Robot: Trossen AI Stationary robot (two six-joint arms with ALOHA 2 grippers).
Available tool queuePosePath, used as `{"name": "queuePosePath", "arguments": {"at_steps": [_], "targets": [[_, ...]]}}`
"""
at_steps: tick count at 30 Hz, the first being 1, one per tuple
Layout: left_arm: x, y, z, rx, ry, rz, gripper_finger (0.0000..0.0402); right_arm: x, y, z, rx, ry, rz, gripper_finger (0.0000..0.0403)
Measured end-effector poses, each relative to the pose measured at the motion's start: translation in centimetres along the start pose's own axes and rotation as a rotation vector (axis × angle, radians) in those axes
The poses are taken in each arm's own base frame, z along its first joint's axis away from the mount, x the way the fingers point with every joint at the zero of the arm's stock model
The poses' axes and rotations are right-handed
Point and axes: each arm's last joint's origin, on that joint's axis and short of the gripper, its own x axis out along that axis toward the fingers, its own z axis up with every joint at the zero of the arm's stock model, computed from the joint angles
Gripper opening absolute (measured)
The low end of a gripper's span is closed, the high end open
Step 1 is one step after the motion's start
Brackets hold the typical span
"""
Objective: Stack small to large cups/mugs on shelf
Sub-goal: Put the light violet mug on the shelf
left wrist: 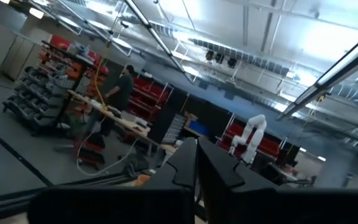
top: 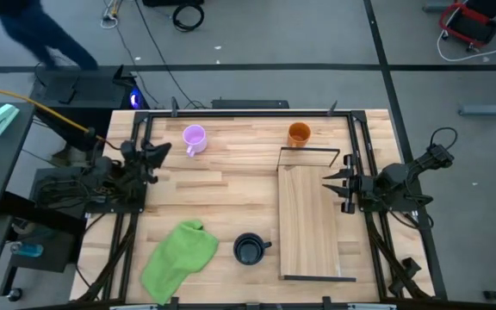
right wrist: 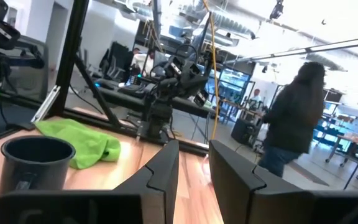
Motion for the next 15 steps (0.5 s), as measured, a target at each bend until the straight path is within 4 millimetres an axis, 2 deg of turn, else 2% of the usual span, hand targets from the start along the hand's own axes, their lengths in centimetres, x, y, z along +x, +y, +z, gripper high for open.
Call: {"name": "queuePosePath", "arguments": {"at_steps": [8,15], "targets": [[0.1,-0.5,1.2,0.088,-0.04,-0.016,0.0015,0.0,0.0,0.0,0.0,0.001,0.001,0.0097],[0.2,-1.7,4.6,0.221,-0.006,0.0,0.0014,0.0,0.0,0.0,0.0,0.001,0.001,0.0097]]}}
